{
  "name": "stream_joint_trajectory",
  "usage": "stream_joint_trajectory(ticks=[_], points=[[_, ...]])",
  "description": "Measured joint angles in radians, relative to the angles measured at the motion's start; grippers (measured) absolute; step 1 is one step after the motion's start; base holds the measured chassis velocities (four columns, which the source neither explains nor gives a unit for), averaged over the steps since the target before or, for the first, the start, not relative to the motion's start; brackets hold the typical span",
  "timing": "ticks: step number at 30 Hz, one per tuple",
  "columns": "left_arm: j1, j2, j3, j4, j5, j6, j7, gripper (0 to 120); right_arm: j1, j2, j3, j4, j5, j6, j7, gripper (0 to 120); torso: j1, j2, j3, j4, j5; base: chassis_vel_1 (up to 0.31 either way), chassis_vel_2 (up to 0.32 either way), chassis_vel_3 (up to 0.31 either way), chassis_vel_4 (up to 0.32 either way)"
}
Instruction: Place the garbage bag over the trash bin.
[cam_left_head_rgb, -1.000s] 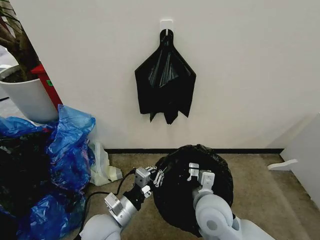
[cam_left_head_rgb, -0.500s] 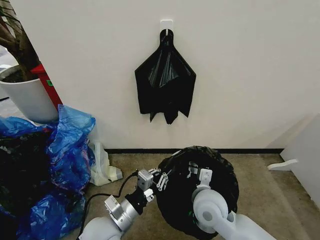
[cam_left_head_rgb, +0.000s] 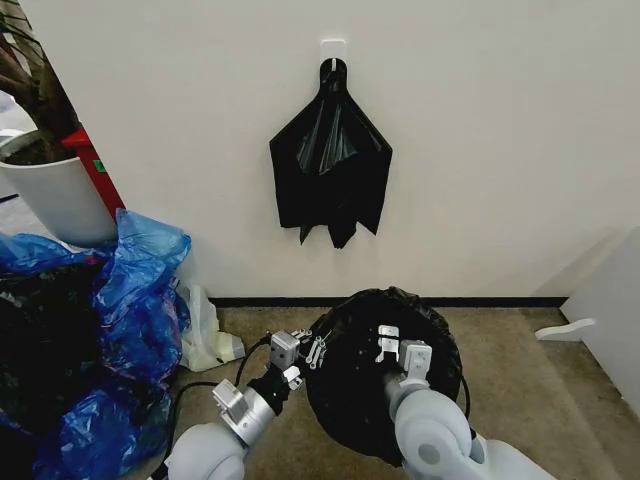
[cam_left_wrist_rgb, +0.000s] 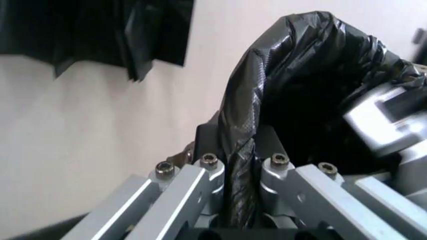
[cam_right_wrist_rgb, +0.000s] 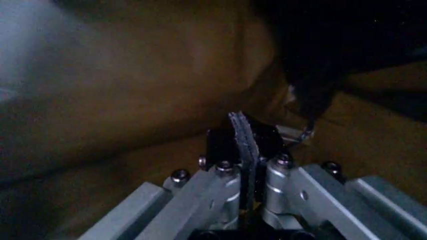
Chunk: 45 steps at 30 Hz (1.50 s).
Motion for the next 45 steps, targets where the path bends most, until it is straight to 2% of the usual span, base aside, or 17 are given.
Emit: stream_joint_trajectory(ticks=[8,9,10,14,16,17,22,24,27,30,32,33,36,38,40,44,45], points=[[-0.02,-0.009,-0.005,0.038,-0.094,0.022,-0.062,4,-0.029,-0.052,0.015,0.13,-0.003,0.002,-0.039,0,0.0,0.0,0.0,0.0,-0.0002,0.0,0.0,0.0,0.0],[-0.026,-0.012,-0.032,0.047,-0.145,0.03,-0.093,4,-0.047,-0.08,0.042,0.189,-0.001,0.003,-0.078,0,0.0,0.0,0.0,-0.0001,-0.0001,0.0,0.0,0.0,0.0],[-0.026,-0.012,-0.032,0.047,-0.145,0.03,-0.093,4,-0.047,-0.08,0.042,0.189,-0.001,0.003,-0.078,0,0.0,0.0,0.0,-0.0001,-0.0001,0.0,0.0,0.0,0.0],[-0.031,-0.008,-0.062,0.051,-0.259,0.046,-0.159,4,-0.073,-0.116,0.13,0.255,0.01,0.038,-0.234,0,0.0,0.0,0.0,0.0,-0.0001,0.0,0.0,0.0,0.0],[-0.033,-0.005,-0.069,0.05,-0.322,0.058,-0.198,4,-0.087,-0.123,0.187,0.266,0.021,0.095,-0.335,0,0.0,0.0,0.0,0.0001,-0.0002,0.0,0.0,0.0,0.0],[-0.037,-0.004,-0.077,0.044,-0.396,0.072,-0.248,4,-0.102,-0.122,0.24,0.269,0.037,0.143,-0.43,0,0.0,0.0,0.0,-0.0001,-0.0001,0.0,0.0,0.0,0.0],[-0.047,-0.004,-0.09,0.03,-0.516,0.089,-0.321,4,-0.111,-0.113,0.291,0.269,0.068,0.207,-0.48,1,0.0,0.0,0.0,0.0002,-0.0001,0.0,0.0,0.0,0.0],[-0.056,-0.006,-0.114,0.028,-0.605,0.096,-0.364,4,-0.139,-0.101,0.339,0.269,0.078,0.237,-0.495,14,0.0,0.0,0.0,0.0002,-0.0001,0.0,0.0,0.0,0.0],[-0.062,-0.009,-0.144,0.028,-0.669,0.099,-0.388,4,-0.184,-0.095,0.395,0.268,0.095,0.237,-0.512,19,0.0,0.0,0.0,0.0001,-0.0001,0.0,0.0,0.0,0.0],[-0.067,-0.011,-0.211,0.027,-0.781,0.114,-0.413,4,-0.302,-0.075,0.577,0.267,0.155,0.22,-0.593,32,0.0,0.0,0.0,0.0002,0.0,0.0,0.0,0.0,0.0],[-0.07,-0.012,-0.259,0.028,-0.845,0.125,-0.421,4,-0.402,-0.059,0.742,0.265,0.224,0.204,-0.732,41,0.0,0.0,0.0,-0.0003,0.0,0.0,0.0,0.0,0.0],[-0.07,-0.012,-0.259,0.028,-0.845,0.125,-0.421,4,-0.402,-0.059,0.742,0.265,0.224,0.204,-0.732,41,0.0,0.0,0.0,-0.0003,0.0,0.0,0.0,0.0,0.0],[-0.071,-0.012,-0.307,0.029,-0.921,0.146,-0.422,4,-0.534,-0.056,0.88,0.208,0.253,0.194,-0.96,52,0.0,0.0,0.0,0.0,-0.001,0.0,0.0,0.0,0.0],[-0.073,-0.01,-0.325,0.029,-0.963,0.158,-0.421,4,-0.599,-0.054,0.903,0.147,0.227,0.199,-1.086,58,0.0,0.0,0.0,-0.0002,-0.0003,0.0,0.0,0.0,0.0],[-0.076,-0.008,-0.353,0.039,-1.054,0.194,-0.397,4,-0.635,-0.038,0.86,0.049,0.162,0.217,-1.217,70,0.0,0.0,0.0,-0.0004,0.0,0.0,0.0,0.0,0.0],[-0.08,-0.006,-0.363,0.052,-1.126,0.222,-0.377,4,-0.623,-0.02,0.804,-0.019,0.105,0.221,-1.272,80,0.0,0.0,0.0,0.0,0.0,0.0,0.0,0.0,0.0],[-0.081,-0.004,-0.368,0.061,-1.163,0.239,-0.361,4,-0.614,-0.01,0.779,-0.035,0.086,0.22,-1.289,87,0.0,0.0,0.0,0.0003,0.0003,0.0,0.0,0.0,0.0]])
